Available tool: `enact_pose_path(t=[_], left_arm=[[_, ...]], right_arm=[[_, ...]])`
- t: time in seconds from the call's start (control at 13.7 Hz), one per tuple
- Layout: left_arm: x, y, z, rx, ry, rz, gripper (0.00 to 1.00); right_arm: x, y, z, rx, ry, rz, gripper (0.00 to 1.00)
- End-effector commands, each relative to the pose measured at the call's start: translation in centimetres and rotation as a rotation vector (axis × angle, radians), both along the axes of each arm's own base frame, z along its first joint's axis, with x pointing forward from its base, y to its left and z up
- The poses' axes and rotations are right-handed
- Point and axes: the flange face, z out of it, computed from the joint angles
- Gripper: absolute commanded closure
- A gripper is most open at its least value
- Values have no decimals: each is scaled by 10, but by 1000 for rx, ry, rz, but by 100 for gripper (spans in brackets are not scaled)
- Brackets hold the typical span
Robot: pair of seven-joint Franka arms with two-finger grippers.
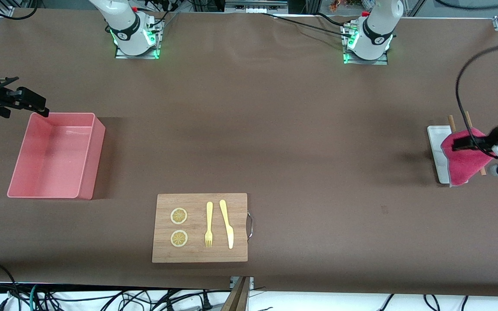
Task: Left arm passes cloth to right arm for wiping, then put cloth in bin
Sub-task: 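Lower the left gripper onto the pink cloth and grasp it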
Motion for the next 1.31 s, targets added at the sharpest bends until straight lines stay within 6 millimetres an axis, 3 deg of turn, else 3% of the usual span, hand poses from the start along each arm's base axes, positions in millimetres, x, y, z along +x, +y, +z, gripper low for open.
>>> enact_pose_path(t=[0.0,0.22,0.29,0.44,0.8,0.95,1.24], left_arm=[[9,71,-60,-60,8,-140,0],[34,91,-64,-72,-23,-317,0],[29,104,-68,-87,-15,-383,0],[26,111,-75,-112,-5,-467,0],[-8,144,-80,-198,97,-456,0],[-18,144,-84,-243,155,-440,0],[-18,146,-108,-269,176,-432,4]], right_arm=[[3,-2,5,11,-9,8,0],[3,-2,5,11,-9,8,0],[3,-2,5,11,-9,8,0],[3,-2,5,11,-9,5,0],[3,-2,5,12,-9,5,0],[3,-2,5,12,-9,5,0],[3,-2,5,12,-9,5,0]])
